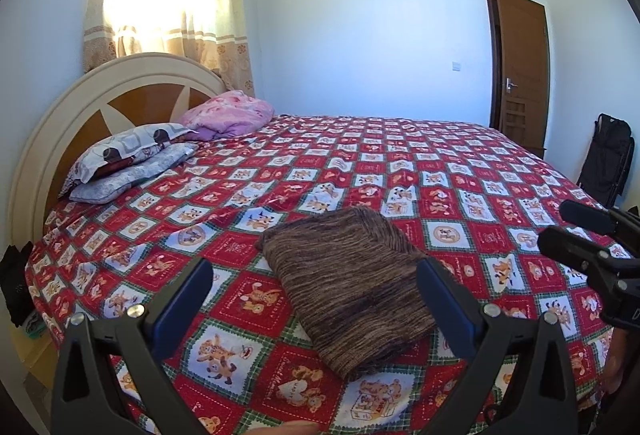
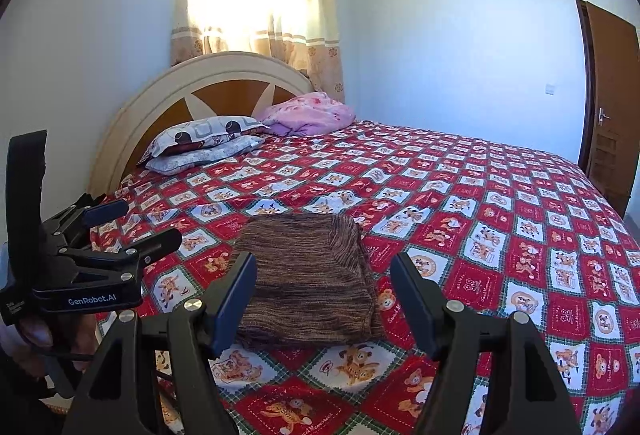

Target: Fold small clothes

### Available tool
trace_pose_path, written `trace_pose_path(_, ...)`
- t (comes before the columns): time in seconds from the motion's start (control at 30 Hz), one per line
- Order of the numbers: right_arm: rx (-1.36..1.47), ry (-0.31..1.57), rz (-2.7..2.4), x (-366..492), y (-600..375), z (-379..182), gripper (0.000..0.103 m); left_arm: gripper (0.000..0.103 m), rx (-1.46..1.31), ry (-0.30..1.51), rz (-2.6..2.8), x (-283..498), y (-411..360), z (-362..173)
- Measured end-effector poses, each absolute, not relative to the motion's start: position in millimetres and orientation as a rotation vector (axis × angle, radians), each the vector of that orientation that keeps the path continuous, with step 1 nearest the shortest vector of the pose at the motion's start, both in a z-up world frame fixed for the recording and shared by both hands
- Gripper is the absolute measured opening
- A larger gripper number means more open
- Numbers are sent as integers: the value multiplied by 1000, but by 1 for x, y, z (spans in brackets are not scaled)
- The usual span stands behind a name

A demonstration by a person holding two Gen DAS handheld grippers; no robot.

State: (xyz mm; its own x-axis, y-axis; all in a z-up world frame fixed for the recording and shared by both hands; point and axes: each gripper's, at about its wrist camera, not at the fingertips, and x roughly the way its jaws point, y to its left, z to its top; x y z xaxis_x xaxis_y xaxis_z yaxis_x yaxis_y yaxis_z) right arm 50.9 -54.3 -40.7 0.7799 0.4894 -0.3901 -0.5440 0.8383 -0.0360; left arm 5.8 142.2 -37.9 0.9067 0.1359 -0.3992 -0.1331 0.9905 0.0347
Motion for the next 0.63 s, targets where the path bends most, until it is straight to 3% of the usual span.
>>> trace_pose_path(0.63,-161,399,571,51,-51,-46,70,103,-4,462,160,18,156,-45)
